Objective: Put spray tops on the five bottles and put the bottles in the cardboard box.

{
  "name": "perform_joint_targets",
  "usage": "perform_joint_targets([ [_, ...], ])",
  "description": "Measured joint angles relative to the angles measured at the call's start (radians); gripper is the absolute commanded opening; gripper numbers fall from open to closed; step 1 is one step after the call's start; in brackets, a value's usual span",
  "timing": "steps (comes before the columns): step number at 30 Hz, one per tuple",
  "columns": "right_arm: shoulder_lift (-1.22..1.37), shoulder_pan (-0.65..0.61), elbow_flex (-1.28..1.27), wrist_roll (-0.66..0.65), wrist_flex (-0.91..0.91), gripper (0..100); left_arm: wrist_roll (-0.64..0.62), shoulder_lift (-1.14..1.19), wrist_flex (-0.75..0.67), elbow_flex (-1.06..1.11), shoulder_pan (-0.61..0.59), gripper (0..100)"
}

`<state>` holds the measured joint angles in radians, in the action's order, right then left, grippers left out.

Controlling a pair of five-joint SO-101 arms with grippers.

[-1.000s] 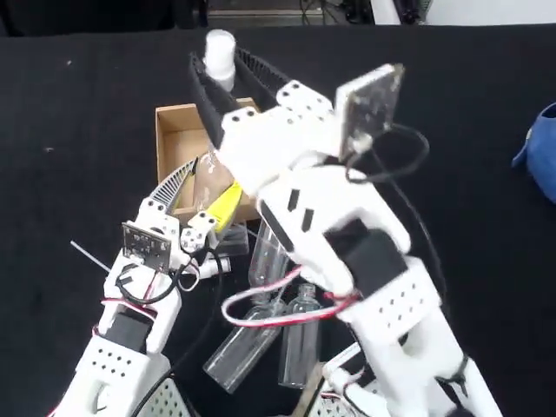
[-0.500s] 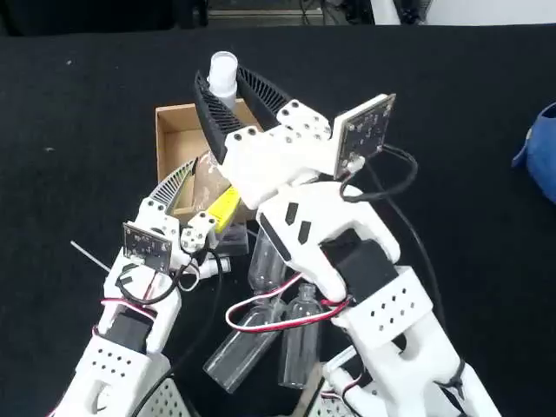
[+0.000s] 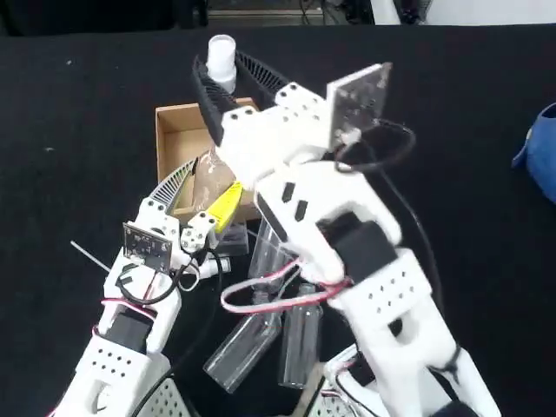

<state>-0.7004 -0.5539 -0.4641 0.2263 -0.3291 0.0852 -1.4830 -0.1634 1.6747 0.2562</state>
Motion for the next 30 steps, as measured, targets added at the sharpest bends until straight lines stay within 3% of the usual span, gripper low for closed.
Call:
perform_joint_targets([
  [11,-0.014,0.005,-0.017,0.0,-0.117,1.4,0.0,0.0,0.0,0.0,0.002,3],
  [17,-0.106,0.005,-0.097,0.0,-0.172,14.9,0.0,0.0,0.0,0.0,0.003,3],
  [22,-0.107,-0.04,-0.127,0.0,-0.183,12.9,0.0,0.0,0.0,0.0,0.002,3],
  [30,-0.107,-0.072,0.034,-0.005,-0.42,11.9,0.0,0.0,0.0,0.0,0.0,3],
])
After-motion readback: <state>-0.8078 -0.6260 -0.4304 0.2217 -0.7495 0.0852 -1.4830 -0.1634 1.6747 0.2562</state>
